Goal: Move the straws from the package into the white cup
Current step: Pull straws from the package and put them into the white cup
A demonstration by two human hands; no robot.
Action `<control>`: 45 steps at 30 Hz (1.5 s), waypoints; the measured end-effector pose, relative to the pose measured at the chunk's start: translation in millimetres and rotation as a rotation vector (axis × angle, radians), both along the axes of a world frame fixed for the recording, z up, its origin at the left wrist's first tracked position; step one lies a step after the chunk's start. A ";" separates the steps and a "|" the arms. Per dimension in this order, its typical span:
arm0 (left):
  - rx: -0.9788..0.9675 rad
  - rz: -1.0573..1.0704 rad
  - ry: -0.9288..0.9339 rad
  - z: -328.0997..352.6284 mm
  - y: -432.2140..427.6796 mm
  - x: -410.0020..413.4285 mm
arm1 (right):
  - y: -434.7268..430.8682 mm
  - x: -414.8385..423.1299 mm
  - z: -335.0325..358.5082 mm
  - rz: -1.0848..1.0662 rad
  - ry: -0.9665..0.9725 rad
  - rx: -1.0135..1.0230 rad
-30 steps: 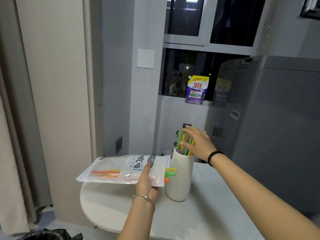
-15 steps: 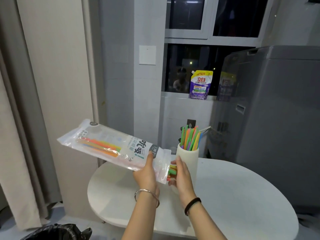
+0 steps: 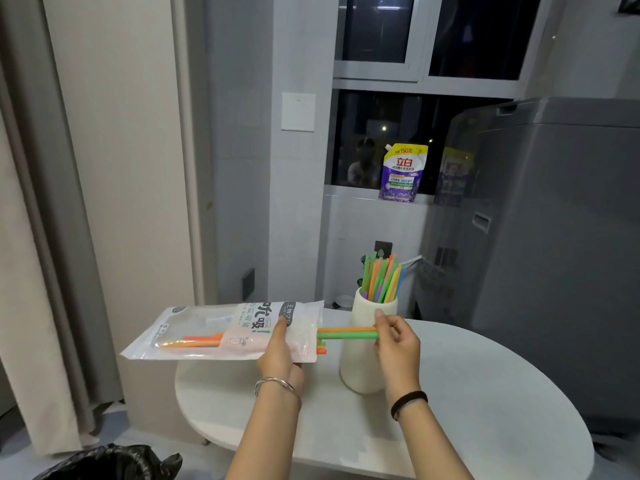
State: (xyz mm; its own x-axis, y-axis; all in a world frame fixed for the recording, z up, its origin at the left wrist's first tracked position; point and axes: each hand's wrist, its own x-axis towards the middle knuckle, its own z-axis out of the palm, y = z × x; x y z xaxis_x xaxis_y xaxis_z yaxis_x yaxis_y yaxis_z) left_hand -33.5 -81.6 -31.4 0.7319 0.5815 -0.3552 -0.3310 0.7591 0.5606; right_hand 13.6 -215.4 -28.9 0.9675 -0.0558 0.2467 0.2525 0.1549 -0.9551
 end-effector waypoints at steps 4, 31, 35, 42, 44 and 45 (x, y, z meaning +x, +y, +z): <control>-0.008 -0.045 -0.008 -1.6 -7.1 2.3 | 7.7 -7.6 -2.8 0.157 0.175 0.014; -0.093 -0.081 -0.084 -0.8 -16.5 2.8 | -13.5 12.0 33.1 -0.015 -0.033 0.090; -0.107 -0.053 -0.094 0.2 -12.9 1.6 | -38.8 37.6 65.0 -0.100 -0.139 0.029; -0.130 -0.049 -0.107 1.1 -15.0 5.8 | -56.3 62.7 120.1 -0.177 -0.322 -0.194; -0.141 -0.058 -0.108 2.5 -18.3 6.5 | -54.3 65.8 127.5 -0.188 -0.335 -0.265; -0.149 -0.066 -0.109 3.4 -20.0 6.3 | -52.9 67.4 129.7 -0.193 -0.344 -0.300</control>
